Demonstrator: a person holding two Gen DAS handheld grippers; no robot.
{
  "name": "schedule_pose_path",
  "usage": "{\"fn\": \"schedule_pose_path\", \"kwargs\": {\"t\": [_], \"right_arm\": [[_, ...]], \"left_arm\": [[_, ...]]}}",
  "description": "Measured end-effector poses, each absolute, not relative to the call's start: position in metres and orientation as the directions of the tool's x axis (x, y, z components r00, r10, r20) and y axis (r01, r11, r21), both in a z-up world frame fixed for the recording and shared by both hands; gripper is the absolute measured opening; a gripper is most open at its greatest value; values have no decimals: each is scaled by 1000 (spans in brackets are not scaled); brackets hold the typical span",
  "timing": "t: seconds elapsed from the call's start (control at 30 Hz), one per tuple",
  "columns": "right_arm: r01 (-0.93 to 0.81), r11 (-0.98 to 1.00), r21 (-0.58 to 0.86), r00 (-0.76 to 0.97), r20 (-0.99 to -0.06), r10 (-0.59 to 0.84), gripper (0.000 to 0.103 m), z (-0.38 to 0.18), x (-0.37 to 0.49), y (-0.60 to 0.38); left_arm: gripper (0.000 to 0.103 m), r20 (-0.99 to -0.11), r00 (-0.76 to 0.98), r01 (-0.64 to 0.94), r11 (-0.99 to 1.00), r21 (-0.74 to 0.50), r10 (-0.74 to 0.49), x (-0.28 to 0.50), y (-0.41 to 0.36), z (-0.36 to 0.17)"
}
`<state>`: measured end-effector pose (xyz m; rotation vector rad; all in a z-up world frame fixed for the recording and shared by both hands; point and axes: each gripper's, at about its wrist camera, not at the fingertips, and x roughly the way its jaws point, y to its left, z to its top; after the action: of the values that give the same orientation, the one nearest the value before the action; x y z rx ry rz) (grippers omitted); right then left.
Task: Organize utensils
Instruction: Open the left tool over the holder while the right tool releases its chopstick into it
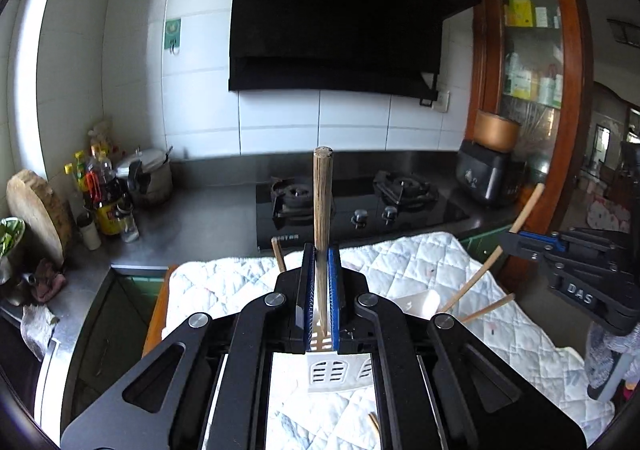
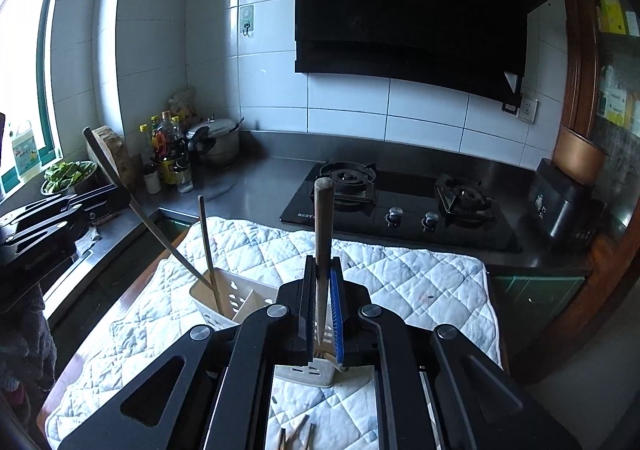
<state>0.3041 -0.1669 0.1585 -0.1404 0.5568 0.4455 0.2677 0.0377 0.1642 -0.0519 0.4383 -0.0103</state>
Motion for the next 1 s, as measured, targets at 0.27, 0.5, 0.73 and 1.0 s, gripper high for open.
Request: {"fn": "schedule_pose_path", "kwargs": {"t": [0.27, 0.5, 0.73, 1.0], "right_arm": [[-449, 893, -16, 720, -598, 351, 7, 127, 315, -161], [-447, 894, -10, 712, -609, 349, 9, 117, 315, -162], [-444, 896, 1, 746, -554, 371, 23, 136, 284, -179], [-473, 881, -23, 750, -535, 388, 25, 128, 215, -199]], "left_arm": [[6, -538, 842, -11, 996, -94, -41, 296, 53, 120], [8, -554, 831, -9, 995, -100, -48, 297, 59, 111], [27, -533, 845, -10, 995, -99, -44, 267, 59, 123], [41, -512, 857, 11, 995, -97, -59, 204, 46, 119]]}}
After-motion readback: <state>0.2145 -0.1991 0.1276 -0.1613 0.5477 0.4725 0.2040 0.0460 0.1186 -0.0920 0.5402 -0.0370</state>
